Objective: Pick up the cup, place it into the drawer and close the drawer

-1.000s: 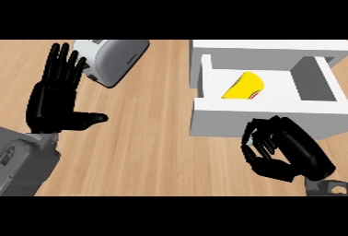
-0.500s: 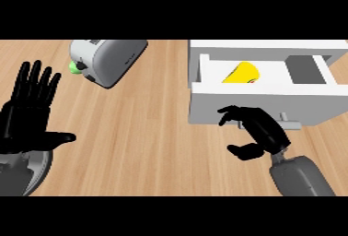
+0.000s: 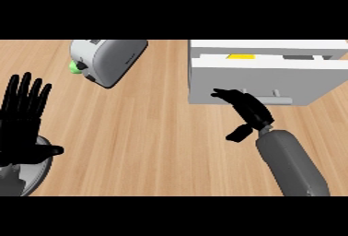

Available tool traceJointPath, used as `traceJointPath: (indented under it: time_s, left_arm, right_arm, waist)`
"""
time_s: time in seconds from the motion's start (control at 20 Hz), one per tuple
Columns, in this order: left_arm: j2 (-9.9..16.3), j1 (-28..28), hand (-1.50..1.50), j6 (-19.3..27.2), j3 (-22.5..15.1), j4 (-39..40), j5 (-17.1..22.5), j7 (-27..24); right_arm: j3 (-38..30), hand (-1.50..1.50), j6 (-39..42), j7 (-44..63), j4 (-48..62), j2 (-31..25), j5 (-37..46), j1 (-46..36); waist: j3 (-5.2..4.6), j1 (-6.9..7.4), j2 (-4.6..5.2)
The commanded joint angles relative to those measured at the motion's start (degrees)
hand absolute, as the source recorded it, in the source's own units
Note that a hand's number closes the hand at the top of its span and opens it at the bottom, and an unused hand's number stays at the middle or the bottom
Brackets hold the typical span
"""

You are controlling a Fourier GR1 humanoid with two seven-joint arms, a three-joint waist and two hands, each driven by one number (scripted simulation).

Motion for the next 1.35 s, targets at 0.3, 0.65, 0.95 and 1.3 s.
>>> traceJointPath:
  time_s: [0.3,0.65,0.95,1.3]
  left_arm:
    - [-2.55,0.64,-1.5,-3.51,1.85,1.09,-1.31,0.77]
    - [-0.41,-2.5,-1.5,-5.69,3.92,2.46,0.02,2.99]
    - [-1.89,-4.47,-1.5,-5.86,2.72,3.86,-2.14,1.58]
    - [-2.84,-2.57,-1.5,-5.44,2.45,3.78,-4.44,-0.75]
  right_arm:
    - [-8.77,-1.5,0.14,-8.66,28.34,-0.78,-2.05,-19.58]
    - [-11.02,-1.5,-0.64,-14.61,38.25,-6.13,-1.41,-23.61]
    - [-12.2,-1.5,0.73,-15.27,40.88,-8.7,-1.74,-27.43]
    - [-12.98,-1.5,1.75,-17.12,43.08,-10.51,-2.08,-27.26]
  waist:
    - [0.1,0.8,0.58]
    - [0.19,2.34,1.35]
    - [0.22,3.38,2.16]
    - [0.24,3.95,2.13]
